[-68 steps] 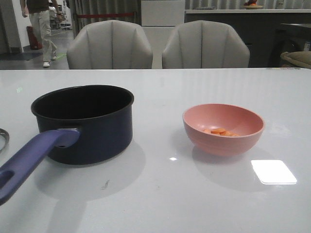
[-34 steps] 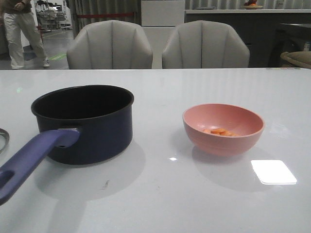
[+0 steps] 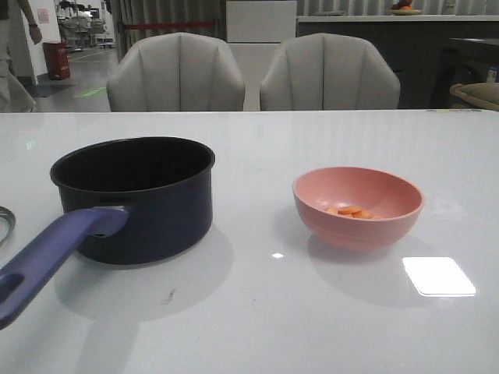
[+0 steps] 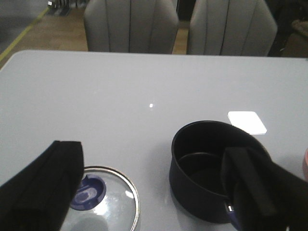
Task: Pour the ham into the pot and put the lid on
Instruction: 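Move the glass lid aside and set it on the table with the left gripper, then reach the right gripper to the pink bowl rim and grasp it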
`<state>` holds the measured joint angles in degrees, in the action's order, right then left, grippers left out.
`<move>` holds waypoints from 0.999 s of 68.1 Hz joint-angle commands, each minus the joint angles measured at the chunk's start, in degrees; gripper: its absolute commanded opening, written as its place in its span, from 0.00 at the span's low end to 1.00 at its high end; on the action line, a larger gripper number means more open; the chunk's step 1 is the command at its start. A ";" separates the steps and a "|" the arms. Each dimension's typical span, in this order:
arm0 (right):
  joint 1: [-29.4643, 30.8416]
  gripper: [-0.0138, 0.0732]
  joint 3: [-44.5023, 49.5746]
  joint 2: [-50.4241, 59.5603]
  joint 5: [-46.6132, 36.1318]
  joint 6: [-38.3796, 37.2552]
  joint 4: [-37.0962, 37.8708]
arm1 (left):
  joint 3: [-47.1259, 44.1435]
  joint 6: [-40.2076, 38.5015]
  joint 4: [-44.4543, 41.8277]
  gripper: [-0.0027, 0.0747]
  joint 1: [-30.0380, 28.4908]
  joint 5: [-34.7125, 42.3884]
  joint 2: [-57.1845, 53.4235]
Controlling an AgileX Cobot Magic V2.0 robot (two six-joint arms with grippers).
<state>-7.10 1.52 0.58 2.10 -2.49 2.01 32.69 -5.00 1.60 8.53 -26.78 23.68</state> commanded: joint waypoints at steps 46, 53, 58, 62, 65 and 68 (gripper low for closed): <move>0.26 0.35 -9.77 -3.39 -4.66 0.07 0.58 | -10.74 -0.04 -0.91 0.86 8.50 3.81 -16.54; 0.26 0.35 -17.81 -9.92 5.34 0.07 0.58 | -10.74 -0.04 -0.91 0.86 8.50 3.90 -16.54; 0.26 0.35 -21.07 -13.85 10.32 0.07 0.58 | -10.74 -0.04 -0.91 0.86 8.50 3.80 -16.54; 0.26 0.35 -22.01 -15.88 11.86 0.07 0.58 | -10.74 -0.04 -0.91 0.86 8.50 3.39 -16.54; 0.26 0.35 -21.81 -16.66 11.64 0.07 0.58 | -10.74 -0.04 -0.91 0.86 8.50 3.00 -16.54; 0.26 0.35 -21.67 -17.29 11.37 0.07 0.58 | -10.74 -0.04 -0.91 0.86 8.50 2.86 -16.54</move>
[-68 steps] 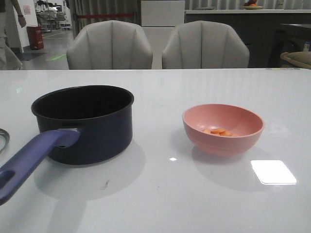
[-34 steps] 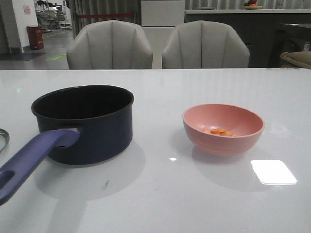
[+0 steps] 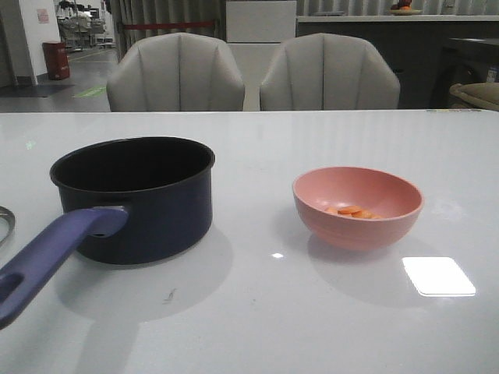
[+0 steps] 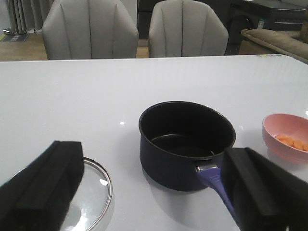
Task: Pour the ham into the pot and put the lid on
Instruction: 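Reach the right gripper to the pink bowl rim and grasp it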
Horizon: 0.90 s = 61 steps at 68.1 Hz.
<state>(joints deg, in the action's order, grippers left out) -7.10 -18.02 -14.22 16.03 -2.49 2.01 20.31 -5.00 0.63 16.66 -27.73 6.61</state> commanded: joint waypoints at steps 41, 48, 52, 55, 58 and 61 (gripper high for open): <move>-4.24 0.76 -14.80 -38.78 -1.49 0.03 -12.19 | 1.13 -0.04 0.06 0.86 0.37 3.15 0.53; -5.98 0.76 -20.34 -49.21 -1.79 0.03 -12.89 | 1.13 -0.04 0.06 0.86 0.37 3.15 0.53; -5.99 0.76 -23.49 -55.46 -1.85 0.03 -13.20 | 1.13 -0.04 0.06 0.86 0.37 3.15 0.53; -5.99 0.76 -25.63 -59.04 -1.85 0.03 -13.35 | 1.13 -0.04 0.06 0.86 0.37 3.15 0.53; -5.99 0.76 -28.24 -63.02 -1.79 0.03 -13.65 | 1.13 -0.04 0.06 0.86 0.37 3.15 0.53; -5.99 0.76 -30.88 -66.74 -1.43 0.03 -14.04 | 1.13 -0.04 0.06 0.86 0.37 3.15 0.53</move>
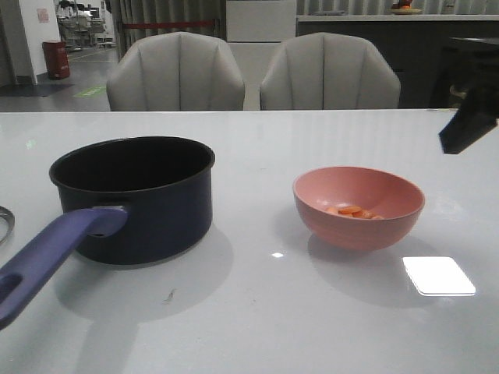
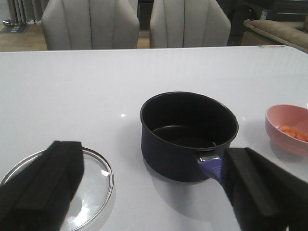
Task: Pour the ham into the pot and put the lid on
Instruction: 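Reach the right gripper to the pink bowl rim and grasp it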
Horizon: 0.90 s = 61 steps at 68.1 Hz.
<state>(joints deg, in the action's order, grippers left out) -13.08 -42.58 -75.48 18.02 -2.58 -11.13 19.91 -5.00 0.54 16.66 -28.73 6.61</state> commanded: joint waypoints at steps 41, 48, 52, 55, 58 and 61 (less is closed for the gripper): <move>-0.02 0.31 -27.36 -26.67 10.98 0.18 -1.12 | 1.53 -0.04 0.15 0.86 0.37 4.15 0.53; -0.02 0.31 -30.01 -25.87 11.10 0.18 -1.12 | 1.53 -0.04 0.15 0.86 0.37 4.15 0.53; -0.02 0.31 -32.14 -25.51 10.31 0.18 -1.12 | 1.53 -0.04 0.15 0.86 0.37 4.15 0.53; -0.02 0.31 -33.69 -25.44 11.10 0.18 -1.39 | 1.53 -0.04 0.15 0.86 0.37 4.15 0.53; -0.02 0.31 -35.37 -25.44 12.47 0.25 -1.93 | 1.53 -0.04 0.15 0.86 0.37 4.15 0.53; -0.54 0.31 -37.52 -25.44 13.60 0.77 -2.62 | 1.53 -0.04 0.15 0.86 0.37 4.15 0.53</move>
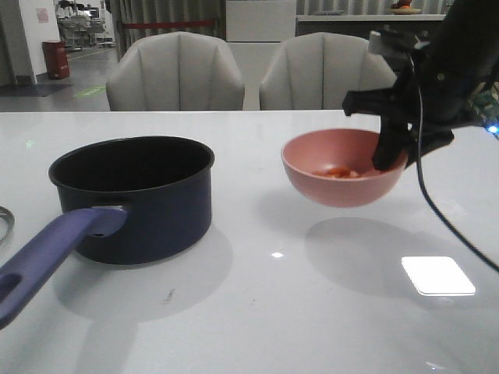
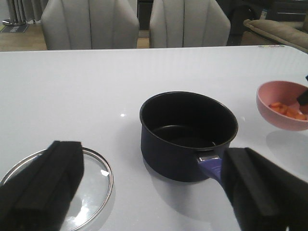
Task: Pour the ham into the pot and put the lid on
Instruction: 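Reach the right gripper to the pink bowl rim and grasp it, then lift the pink bowl over the saucepan and tip it with the right gripper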
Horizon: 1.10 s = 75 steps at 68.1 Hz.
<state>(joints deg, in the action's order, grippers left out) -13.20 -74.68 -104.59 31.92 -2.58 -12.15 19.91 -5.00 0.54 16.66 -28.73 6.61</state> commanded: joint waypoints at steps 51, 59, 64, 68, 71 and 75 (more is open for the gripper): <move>-23.28 0.31 -18.07 -2.23 -26.17 8.32 2.81 | 1.53 -0.04 0.15 0.86 0.37 4.15 0.53; -24.43 0.31 -11.14 -2.23 -43.45 9.33 3.61 | 1.53 -0.04 0.15 0.86 0.37 4.15 0.53; -24.98 0.31 -6.57 -2.69 -54.39 9.50 3.67 | 1.53 -0.04 0.15 0.86 0.37 4.15 0.53; -25.21 0.31 -3.16 -3.56 -63.91 10.04 3.73 | 1.53 -0.04 0.15 0.86 0.37 4.15 0.53; -25.35 0.31 -0.72 -4.79 -72.07 12.05 4.10 | 1.53 -0.04 0.15 0.86 0.37 4.15 0.53; -25.78 0.31 1.10 -6.04 -78.67 15.69 5.47 | 1.53 -0.04 0.15 0.86 0.37 4.15 0.53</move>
<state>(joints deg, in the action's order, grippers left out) -38.59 -75.37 -112.24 -26.59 7.89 -8.99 19.91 -5.00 0.54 16.66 -28.81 6.61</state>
